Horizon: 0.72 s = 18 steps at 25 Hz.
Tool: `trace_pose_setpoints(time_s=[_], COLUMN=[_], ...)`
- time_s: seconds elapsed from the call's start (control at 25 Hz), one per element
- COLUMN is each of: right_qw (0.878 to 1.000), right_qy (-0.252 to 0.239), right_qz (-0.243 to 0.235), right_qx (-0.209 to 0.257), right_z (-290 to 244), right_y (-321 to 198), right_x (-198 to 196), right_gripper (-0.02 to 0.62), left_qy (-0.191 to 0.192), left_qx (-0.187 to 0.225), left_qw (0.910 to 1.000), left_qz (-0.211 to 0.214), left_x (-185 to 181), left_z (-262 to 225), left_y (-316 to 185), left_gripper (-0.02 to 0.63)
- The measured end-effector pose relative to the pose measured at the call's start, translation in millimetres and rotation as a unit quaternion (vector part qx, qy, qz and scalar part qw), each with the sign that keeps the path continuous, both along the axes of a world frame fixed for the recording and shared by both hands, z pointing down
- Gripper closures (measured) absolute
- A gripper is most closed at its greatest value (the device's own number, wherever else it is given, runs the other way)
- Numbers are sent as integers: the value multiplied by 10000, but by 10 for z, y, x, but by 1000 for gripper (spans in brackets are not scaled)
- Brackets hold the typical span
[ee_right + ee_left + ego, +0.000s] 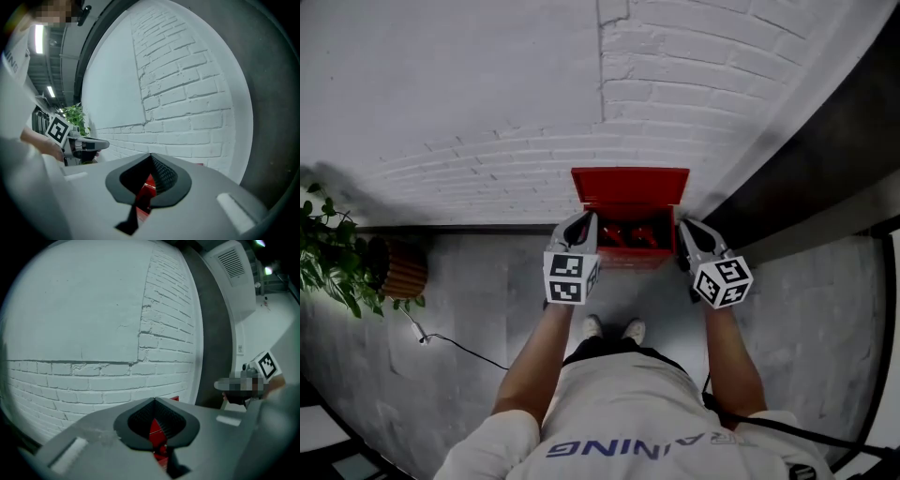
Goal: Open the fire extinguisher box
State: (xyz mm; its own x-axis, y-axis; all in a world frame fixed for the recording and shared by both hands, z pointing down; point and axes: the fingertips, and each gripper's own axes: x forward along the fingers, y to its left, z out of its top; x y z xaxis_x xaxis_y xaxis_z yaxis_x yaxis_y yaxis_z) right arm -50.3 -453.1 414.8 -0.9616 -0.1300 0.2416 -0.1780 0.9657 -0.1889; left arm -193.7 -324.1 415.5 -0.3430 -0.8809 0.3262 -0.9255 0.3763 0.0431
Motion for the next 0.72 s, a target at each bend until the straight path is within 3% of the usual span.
trace_pose_setpoints(time_s=[0.72], right_qw=[10000], right_qy=[12], right_qz=[38], right_qx=[55], right_z=[-44], right_y=[122], right_x=[-27], right_gripper=[594], left_qy=[72], left_qx=[-47], left_qw=[9999], left_qz=[138], left_x=[82], left_z=[77], left_y=[0], left_gripper=[601])
